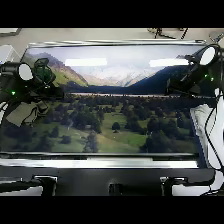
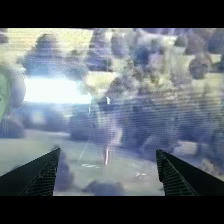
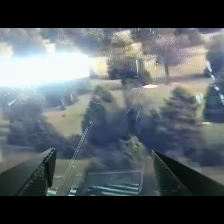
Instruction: Fold the clothes and pants, and hang the long-sleeved shirts on hangers.
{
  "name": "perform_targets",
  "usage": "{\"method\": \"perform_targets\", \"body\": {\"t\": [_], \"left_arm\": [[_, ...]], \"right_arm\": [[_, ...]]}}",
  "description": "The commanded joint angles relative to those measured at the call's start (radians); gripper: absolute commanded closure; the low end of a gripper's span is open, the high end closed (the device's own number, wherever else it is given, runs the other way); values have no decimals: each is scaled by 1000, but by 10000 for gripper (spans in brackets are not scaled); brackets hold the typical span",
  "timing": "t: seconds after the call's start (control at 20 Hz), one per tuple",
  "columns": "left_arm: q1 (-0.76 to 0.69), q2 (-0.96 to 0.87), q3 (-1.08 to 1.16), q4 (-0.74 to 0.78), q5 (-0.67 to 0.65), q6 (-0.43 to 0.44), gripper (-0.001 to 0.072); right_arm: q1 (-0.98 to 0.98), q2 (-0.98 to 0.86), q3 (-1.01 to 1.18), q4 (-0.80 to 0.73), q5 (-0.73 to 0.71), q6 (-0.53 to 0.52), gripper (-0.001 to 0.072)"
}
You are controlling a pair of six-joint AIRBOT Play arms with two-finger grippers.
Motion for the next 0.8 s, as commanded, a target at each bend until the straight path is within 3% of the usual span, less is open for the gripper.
{"method": "perform_targets", "body": {"t": [0.0, 0.65, 0.75], "left_arm": [[0, 0, 0, 0, 0, 0, -8], [0, 0, 0, 0, 2, -3, -8], [0, -2, 0, 0, 64, -10, -8]], "right_arm": [[1, -1, 0, 0, 0, 0, 37], [1, -1, 0, 1, -6, 0, 37], [1, -1, 0, 0, -13, 0, 37]]}}
